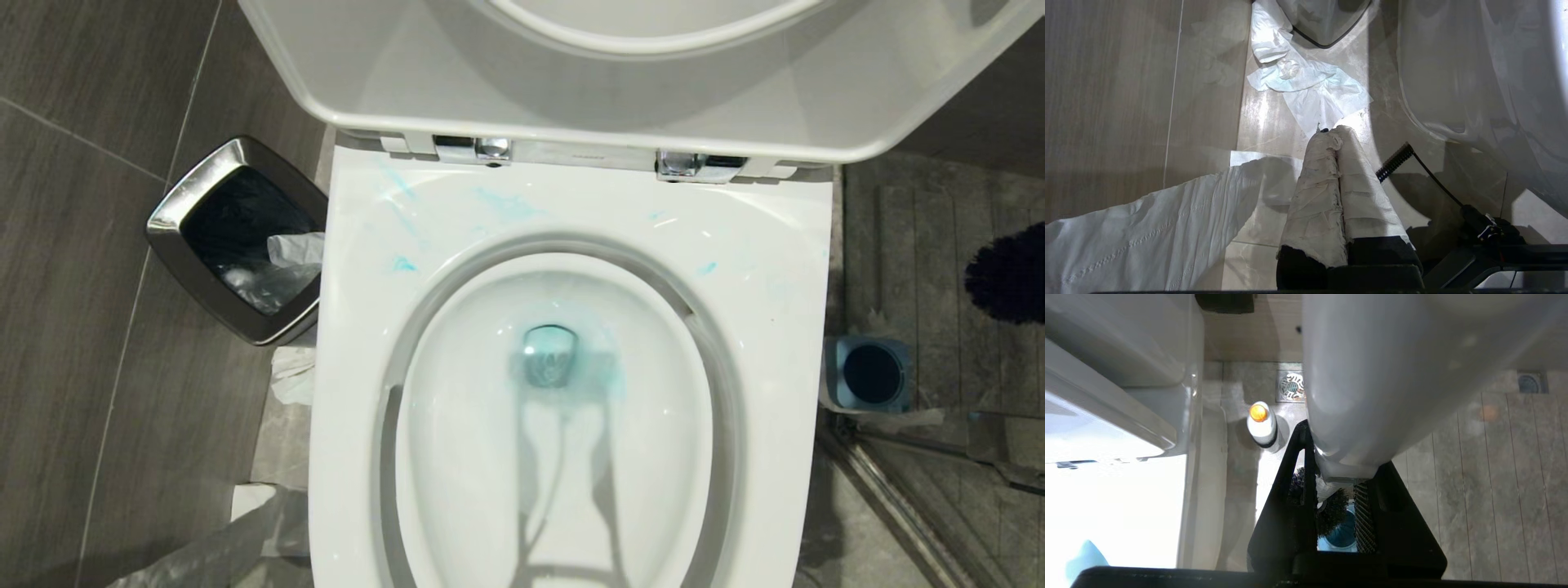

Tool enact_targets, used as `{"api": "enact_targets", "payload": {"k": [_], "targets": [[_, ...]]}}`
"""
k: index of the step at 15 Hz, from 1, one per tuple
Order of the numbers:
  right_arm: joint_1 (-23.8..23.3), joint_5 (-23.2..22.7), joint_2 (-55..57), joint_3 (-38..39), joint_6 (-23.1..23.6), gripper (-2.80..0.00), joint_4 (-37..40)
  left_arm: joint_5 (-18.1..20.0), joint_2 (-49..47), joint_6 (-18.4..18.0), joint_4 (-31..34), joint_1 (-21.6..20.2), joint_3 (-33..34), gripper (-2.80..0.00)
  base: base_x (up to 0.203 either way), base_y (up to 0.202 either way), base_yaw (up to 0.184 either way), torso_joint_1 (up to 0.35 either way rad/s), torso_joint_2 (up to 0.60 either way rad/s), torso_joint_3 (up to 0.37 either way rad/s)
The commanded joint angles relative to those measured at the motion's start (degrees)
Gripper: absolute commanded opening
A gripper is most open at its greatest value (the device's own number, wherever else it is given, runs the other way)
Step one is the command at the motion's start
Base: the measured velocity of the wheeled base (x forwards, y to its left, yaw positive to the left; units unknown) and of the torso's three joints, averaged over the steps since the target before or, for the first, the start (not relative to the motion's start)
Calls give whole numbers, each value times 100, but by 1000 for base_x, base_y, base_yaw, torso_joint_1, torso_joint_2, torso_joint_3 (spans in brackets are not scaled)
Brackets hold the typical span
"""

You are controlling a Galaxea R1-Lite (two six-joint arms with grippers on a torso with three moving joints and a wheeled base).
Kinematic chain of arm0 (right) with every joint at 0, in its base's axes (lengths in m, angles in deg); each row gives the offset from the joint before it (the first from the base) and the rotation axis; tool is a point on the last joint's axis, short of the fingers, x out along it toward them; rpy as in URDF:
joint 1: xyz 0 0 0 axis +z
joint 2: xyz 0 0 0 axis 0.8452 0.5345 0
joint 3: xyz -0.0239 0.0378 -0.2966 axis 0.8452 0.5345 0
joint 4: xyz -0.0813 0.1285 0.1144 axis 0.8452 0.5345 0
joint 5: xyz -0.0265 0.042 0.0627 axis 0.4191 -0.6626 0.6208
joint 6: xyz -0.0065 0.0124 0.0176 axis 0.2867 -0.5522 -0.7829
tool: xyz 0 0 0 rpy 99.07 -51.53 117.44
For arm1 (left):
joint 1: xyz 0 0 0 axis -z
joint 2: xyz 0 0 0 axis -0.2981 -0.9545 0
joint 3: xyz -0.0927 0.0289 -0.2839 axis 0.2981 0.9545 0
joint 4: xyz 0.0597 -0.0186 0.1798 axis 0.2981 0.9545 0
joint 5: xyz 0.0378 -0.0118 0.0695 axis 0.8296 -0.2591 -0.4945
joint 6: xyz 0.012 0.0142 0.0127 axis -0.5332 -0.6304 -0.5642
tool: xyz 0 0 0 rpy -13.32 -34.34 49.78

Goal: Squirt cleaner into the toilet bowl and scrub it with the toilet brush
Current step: Scrub the toilet bowl

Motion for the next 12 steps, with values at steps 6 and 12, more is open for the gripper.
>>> {"api": "enact_targets", "payload": {"k": [6,12], "targets": [[-1,-5,-24,-44,-4,-280,17,-2,-7,0,-5,4,44,-280,0,0,0,4,2,166],[-1,-40,-94,9,-4,-280,176,-2,-7,35,-5,4,44,-280,0,0,0,-1,3,201]]}}
